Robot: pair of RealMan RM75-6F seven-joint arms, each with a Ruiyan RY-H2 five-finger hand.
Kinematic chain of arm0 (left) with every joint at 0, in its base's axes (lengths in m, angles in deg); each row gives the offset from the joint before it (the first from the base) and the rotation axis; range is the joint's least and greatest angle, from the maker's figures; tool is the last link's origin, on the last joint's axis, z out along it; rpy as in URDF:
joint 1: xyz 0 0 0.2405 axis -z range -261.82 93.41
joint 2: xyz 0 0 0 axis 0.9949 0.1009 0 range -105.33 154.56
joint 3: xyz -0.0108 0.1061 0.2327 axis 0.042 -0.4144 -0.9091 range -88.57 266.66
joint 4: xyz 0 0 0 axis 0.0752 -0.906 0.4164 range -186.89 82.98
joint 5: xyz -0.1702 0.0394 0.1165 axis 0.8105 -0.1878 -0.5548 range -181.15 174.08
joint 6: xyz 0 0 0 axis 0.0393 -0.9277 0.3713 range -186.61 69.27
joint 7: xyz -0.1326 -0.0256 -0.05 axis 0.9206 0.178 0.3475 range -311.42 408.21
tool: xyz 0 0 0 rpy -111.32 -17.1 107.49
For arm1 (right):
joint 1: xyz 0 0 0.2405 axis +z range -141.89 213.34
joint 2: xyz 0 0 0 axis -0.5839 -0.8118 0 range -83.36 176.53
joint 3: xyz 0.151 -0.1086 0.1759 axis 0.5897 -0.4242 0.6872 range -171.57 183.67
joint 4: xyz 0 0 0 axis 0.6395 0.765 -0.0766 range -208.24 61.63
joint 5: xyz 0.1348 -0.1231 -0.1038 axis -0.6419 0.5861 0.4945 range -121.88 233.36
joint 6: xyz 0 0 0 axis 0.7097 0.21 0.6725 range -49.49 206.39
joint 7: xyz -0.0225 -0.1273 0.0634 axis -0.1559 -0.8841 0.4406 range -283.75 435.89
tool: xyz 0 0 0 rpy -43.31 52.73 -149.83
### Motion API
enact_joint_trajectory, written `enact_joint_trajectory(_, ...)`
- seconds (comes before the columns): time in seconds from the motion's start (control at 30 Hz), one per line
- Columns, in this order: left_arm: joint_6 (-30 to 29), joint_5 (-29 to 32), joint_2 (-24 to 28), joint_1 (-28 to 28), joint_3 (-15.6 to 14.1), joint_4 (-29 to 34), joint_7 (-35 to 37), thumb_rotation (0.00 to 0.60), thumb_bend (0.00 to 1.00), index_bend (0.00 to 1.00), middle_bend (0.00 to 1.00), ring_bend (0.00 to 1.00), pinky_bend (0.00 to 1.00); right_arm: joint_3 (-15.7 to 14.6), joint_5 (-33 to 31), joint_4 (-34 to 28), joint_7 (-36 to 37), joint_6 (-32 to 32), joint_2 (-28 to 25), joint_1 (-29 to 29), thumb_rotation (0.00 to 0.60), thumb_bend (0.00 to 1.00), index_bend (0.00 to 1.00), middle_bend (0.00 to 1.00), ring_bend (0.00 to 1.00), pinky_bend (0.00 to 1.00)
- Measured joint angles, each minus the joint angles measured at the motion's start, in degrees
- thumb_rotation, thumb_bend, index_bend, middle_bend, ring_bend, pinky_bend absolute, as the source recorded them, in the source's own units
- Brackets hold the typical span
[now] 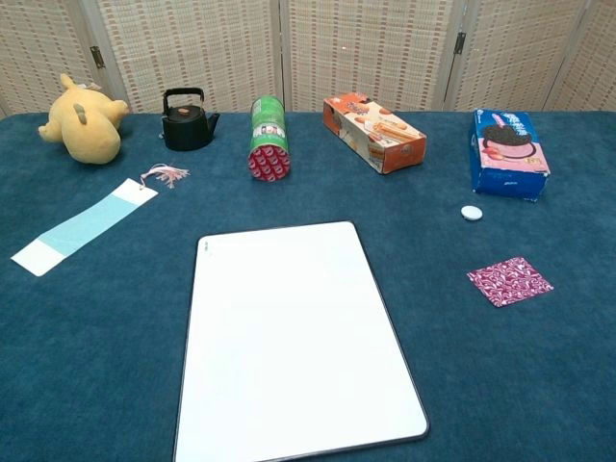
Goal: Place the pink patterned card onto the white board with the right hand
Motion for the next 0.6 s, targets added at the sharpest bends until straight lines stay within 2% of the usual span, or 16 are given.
enact_joint_trajectory(0.6, -1.6, -0.5, -1.2, -0.8, -0.2, -1.5, 1.1, 0.600, 0.12, 0.09, 0.04, 0.02, 0.00, 0.1, 1.7, -1.9, -0.4, -0.3, -1.5, 1.0, 0.600, 0.31, 0.00, 0.06, 0.14, 0.01)
